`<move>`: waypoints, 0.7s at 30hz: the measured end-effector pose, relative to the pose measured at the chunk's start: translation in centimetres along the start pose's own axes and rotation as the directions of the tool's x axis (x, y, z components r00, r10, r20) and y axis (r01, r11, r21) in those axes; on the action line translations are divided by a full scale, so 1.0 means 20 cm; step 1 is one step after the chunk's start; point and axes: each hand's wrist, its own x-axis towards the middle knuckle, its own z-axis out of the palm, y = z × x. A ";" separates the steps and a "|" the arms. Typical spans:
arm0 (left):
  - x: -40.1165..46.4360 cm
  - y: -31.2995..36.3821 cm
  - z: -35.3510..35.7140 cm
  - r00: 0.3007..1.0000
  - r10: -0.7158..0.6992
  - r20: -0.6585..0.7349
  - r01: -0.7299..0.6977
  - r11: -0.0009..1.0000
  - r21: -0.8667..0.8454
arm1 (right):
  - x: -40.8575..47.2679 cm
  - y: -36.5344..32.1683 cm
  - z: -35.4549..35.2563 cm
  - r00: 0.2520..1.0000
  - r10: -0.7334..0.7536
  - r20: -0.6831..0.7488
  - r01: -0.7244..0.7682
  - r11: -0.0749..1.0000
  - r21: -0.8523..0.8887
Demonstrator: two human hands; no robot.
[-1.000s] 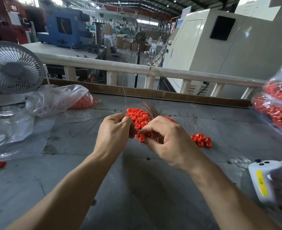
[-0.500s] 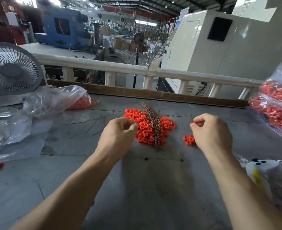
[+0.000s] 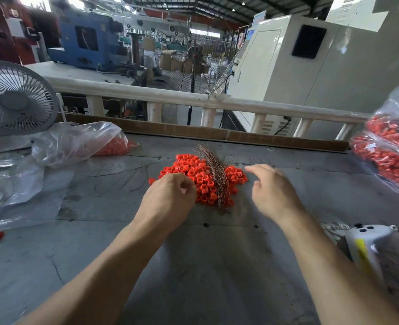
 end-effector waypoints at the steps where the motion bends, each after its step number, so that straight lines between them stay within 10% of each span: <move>1: 0.00 0.00 0.00 1.000 0.011 -0.001 -0.011 1.000 0.009 | 0.00 -0.02 0.02 0.997 -0.043 0.059 0.043 0.999 -0.001; 6: 0.00 -0.01 0.01 1.000 0.022 -0.001 -0.022 0.999 0.045 | 0.03 -0.09 0.11 0.968 -0.040 0.247 0.045 0.999 -0.014; 21: 0.02 -0.03 0.03 0.998 0.055 -0.015 -0.053 0.991 0.123 | -0.04 -0.10 0.06 0.980 -0.094 0.175 0.078 0.993 0.094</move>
